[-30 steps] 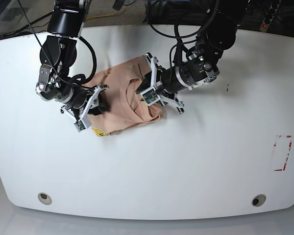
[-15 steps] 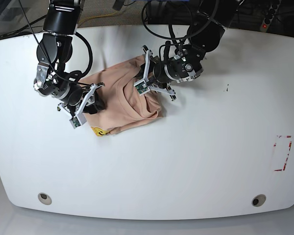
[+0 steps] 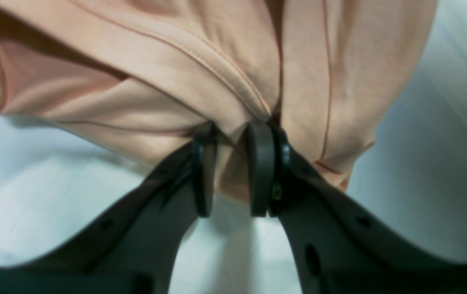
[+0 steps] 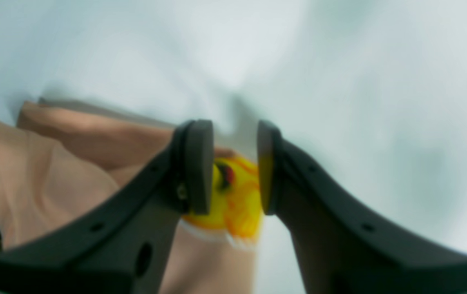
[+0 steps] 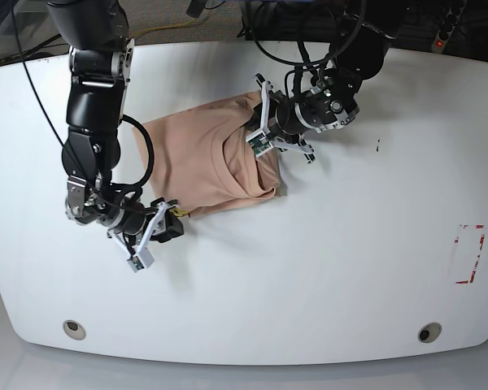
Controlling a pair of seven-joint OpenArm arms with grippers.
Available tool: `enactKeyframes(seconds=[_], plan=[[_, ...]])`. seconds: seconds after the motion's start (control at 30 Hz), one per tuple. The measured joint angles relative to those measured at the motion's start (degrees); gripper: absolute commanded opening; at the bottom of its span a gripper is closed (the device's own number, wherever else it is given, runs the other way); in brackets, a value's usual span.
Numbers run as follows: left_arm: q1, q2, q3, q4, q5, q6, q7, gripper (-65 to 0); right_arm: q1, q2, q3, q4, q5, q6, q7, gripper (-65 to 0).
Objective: Fold the T-shirt properly
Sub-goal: 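Grasp the bundle with both grippers and square its edges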
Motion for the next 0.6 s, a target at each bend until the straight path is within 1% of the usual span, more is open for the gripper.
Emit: enactKeyframes(seconds=[0.13, 0.17, 0.23, 0.3, 0.43, 0.5, 0.6], plan=[[0.2, -0.2, -0.1, 0.1, 0.0, 0.0, 0.0, -52.5, 2.8, 0.5, -7.9, -9.1, 0.3, 0.0, 8.5, -46.9], [0.3, -0.2, -0.1, 0.1, 0.0, 0.0, -0.2, -52.5, 3.1, 0.8, -9.9, -11.3, 0.9, 0.2, 12.1, -46.9], [0.2, -0.5, -0.1, 0.2, 0.0, 0.0, -0.2, -52.5, 3.1, 1.4, -12.5, -14.3, 1.2, 0.3, 15.5, -46.9], [0.1, -1.6, 0.0, 0.2, -0.3, 0.0, -0.5, -52.5, 2.3, 2.9, -14.2, -15.7, 1.2, 0.6, 17.7, -46.9], [-1.0, -3.8, 0.0, 0.3, -0.9, -0.5, -1.0, -52.5, -0.1, 6.1, -14.3, -15.6, 2.1, 0.7, 19.5, -47.1], [-2.6, -4.5, 0.2, 0.3, -0.2, -0.5, 0.1, -52.5, -1.7, 7.7, -14.3, -13.5, 2.4, 0.7, 19.6, -47.1], [-4.6, -6.2, 0.1, 0.1, 0.3, -0.3, 1.0, -52.5, -6.1, 9.3, -13.4, -7.6, 1.8, 0.2, 19.6, -47.1]])
